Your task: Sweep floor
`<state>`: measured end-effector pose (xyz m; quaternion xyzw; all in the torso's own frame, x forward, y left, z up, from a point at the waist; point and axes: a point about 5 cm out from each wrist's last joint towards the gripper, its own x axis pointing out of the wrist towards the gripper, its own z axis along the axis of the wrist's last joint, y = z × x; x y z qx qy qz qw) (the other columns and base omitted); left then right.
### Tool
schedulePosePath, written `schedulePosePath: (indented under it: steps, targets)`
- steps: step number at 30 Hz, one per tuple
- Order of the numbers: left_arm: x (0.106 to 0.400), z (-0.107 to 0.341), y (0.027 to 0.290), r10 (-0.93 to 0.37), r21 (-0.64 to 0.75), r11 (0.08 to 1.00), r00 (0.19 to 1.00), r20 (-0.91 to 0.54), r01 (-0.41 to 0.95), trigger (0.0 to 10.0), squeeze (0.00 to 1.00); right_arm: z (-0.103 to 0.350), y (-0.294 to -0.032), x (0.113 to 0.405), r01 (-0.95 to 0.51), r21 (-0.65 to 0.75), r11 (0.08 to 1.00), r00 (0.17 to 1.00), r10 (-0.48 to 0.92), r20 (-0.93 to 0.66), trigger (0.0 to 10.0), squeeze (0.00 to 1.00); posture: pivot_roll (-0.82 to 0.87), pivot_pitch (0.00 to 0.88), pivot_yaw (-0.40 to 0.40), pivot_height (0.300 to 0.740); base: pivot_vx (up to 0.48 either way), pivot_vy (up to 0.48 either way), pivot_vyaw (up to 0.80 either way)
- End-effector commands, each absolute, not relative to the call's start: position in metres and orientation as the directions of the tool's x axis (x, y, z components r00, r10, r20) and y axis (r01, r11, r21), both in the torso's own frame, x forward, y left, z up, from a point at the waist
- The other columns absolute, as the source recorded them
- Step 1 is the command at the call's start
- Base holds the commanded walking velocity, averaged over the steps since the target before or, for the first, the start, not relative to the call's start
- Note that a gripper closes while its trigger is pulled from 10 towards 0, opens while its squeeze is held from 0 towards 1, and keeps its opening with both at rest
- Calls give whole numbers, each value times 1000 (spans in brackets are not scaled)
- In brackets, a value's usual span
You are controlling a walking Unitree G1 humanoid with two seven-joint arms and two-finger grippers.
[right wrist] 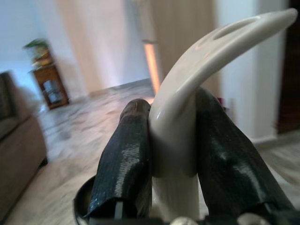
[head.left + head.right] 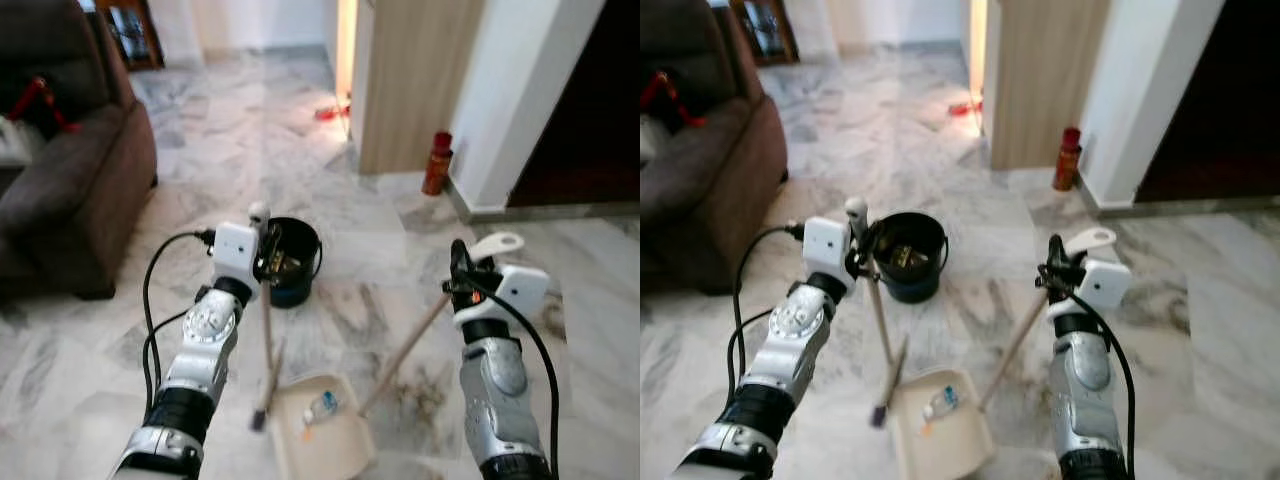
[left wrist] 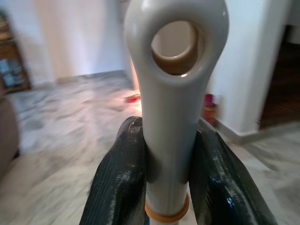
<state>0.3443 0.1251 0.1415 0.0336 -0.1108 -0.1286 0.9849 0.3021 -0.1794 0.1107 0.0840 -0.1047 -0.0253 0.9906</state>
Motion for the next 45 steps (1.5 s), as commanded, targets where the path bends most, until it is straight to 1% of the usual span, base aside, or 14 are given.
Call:
schedulePosePath:
  steps: [1, 3, 45]
  targets:
    - [346, 152, 137, -234, 124, 970, 940, 250, 209, 10000, 0, 129, -168, 308, -20, 197, 980, 959, -37, 280, 10000, 0, 104, 12, -6, 740, 300, 0, 613]
    - [346, 153, 137, -233, 124, 970, 940, 250, 208, 10000, 0, 129, -168, 308, -21, 198, 980, 959, -36, 280, 10000, 0, 104, 12, -6, 740, 300, 0, 531]
    - [346, 153, 139, -227, 123, 972, 941, 249, 202, 10000, 0, 124, -166, 308, -27, 225, 974, 968, -31, 250, 10000, 0, 111, 18, -9, 740, 302, 0, 0]
